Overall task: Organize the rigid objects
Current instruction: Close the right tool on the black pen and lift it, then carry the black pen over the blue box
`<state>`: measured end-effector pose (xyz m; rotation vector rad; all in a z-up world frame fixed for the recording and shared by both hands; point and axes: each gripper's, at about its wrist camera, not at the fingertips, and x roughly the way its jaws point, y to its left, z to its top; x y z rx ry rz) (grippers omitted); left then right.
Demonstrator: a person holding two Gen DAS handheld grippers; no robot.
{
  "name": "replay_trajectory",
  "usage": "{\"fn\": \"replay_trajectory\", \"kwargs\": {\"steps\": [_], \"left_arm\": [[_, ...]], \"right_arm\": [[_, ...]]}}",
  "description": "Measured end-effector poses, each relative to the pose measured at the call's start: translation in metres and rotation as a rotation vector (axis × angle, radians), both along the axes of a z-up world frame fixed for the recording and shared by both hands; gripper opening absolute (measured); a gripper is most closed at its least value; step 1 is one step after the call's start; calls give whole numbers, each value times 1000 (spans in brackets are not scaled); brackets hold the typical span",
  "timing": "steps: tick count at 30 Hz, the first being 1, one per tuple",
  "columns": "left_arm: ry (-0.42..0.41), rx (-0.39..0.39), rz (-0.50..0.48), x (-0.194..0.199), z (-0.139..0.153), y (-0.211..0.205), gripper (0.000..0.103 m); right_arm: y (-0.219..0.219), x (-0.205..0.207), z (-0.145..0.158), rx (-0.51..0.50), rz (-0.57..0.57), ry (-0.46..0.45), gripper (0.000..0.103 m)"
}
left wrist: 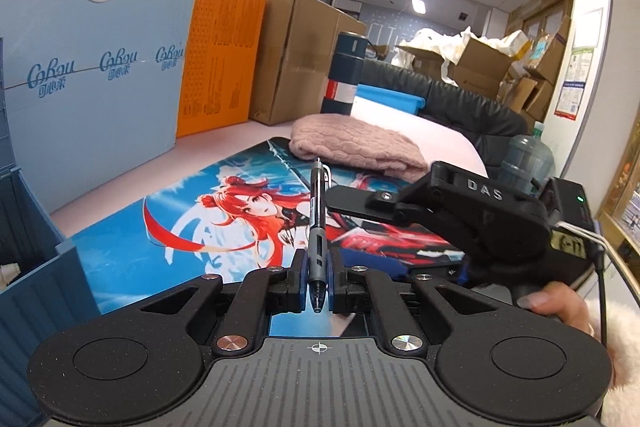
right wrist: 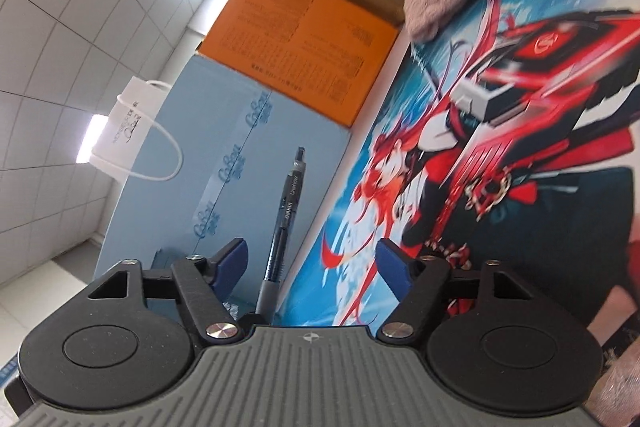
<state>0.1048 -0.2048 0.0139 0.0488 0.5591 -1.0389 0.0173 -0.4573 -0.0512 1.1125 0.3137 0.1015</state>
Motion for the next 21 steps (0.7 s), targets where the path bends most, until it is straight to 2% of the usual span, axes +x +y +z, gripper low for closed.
{"fn": "replay_trajectory", "kwargs": {"steps": [4,6,11,12,16,21], "left_arm": [[14,1,-26,-8,-2,8,8],[10,7,-33,-12,-2,12,8],[6,11,-39,-21,-1,25,8],[4,8,-35,-23,0,28,8],[-3,-12,-19,-25,4,47,8],[-24,-65,20,-28,16,78,8]], "right_arm": [[2,0,2,18,21,-36,60],[2,1,2,18,28,-33,51],[8,5,5,10,65,-63,16],[10,5,6,5,75,-69,14],[25,7,18,-6,111,-103,12],[58,15,49,-49,153,-148,11]]}}
